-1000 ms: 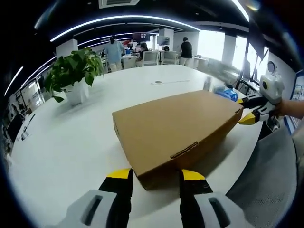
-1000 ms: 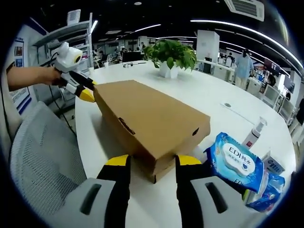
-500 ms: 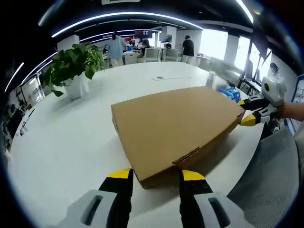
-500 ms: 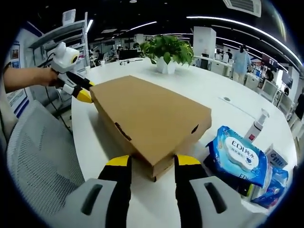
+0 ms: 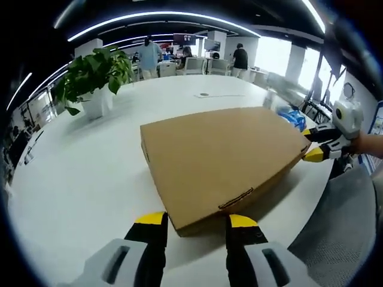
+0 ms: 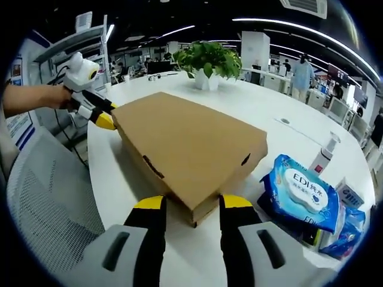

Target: Operate the shoe box by opening the lid, removing the specified soft item, and placing it in the target area until the item is outside and the box remains undamaged.

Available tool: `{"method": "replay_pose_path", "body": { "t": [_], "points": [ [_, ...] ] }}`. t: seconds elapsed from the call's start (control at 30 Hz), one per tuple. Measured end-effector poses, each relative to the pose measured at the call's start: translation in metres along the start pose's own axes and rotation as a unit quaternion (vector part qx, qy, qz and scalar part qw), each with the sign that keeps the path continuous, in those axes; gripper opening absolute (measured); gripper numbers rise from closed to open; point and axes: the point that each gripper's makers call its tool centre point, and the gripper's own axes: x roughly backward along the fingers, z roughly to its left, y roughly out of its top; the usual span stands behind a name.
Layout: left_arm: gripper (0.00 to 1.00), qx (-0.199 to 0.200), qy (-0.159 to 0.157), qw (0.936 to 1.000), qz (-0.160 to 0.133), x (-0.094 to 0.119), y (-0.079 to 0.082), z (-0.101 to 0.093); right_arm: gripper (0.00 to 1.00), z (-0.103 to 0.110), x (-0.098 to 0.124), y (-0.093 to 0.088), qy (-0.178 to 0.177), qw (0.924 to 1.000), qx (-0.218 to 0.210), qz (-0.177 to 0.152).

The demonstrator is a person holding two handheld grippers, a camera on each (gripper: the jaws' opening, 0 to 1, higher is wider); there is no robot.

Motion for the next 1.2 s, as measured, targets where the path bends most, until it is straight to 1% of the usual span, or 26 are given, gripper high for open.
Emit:
{"method": "replay_pose_path", "body": {
  "t": [0.17, 0.37, 1.2],
  "points": [
    [0.38, -0.001, -0.001, 1.0, 0.001, -0.004, 0.005, 0.003, 0.32, -0.005, -0.004, 0.002, 0.0, 1.0, 0.001, 0.002],
    [0.38, -0.003, -0.004, 1.0, 0.005, -0.013, 0.014, 0.009, 0.32, -0.014, -0.01, 0.007, -0.001, 1.0, 0.0, 0.004],
    [0.38, -0.006, -0.01, 0.9999, 0.004, -0.05, 0.053, 0.023, 0.33, -0.062, -0.034, 0.024, -0.012, 0.9999, 0.003, 0.009]
  ]
}}
